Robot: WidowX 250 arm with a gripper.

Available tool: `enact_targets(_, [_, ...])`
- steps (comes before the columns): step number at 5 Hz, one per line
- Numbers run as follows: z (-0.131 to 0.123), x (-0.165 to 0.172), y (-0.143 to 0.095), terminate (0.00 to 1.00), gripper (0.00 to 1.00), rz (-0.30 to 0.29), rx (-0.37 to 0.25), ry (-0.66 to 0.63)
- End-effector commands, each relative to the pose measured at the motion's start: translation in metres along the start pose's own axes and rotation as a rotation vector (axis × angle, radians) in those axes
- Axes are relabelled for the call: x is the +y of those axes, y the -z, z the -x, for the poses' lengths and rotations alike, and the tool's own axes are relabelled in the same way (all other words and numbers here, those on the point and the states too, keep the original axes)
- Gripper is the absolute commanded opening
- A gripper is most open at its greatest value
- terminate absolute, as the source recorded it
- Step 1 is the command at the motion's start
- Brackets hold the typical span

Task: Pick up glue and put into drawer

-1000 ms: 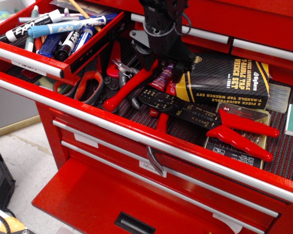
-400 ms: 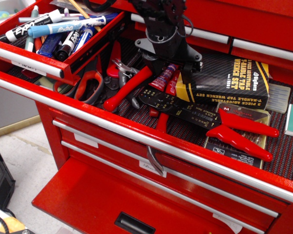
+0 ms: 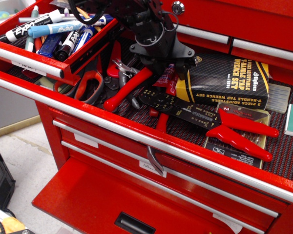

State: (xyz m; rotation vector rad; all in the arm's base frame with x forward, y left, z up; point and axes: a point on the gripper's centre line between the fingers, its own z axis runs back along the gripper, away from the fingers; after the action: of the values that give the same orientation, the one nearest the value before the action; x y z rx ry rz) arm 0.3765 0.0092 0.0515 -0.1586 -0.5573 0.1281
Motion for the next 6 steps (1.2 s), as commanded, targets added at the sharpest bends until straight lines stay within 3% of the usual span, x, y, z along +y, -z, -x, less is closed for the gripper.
enact_targets(1, [0.006,0.004,0.003,0.0,0.0,-0.002,0.001,-0.031])
enact_targets(2, [0.007,0.001,0.0,0.0,0.0,-0.018,0.014,-0.037])
enact_targets(3, [0.007,0.003,-0.02,0.0,0.0,-0.058,0.091,-0.011])
enact_targets(4, [-0.003,0.005,-0.052,0.0,0.0,-0.119,0.183,-0.026])
enact_targets(5, [-0.021,0.035,-0.103,0.0,0.0,-0.222,0.272,-0.045])
enact_targets(6, [-0.042,0.071,-0.148,0.0,0.0,-0.309,0.304,0.013])
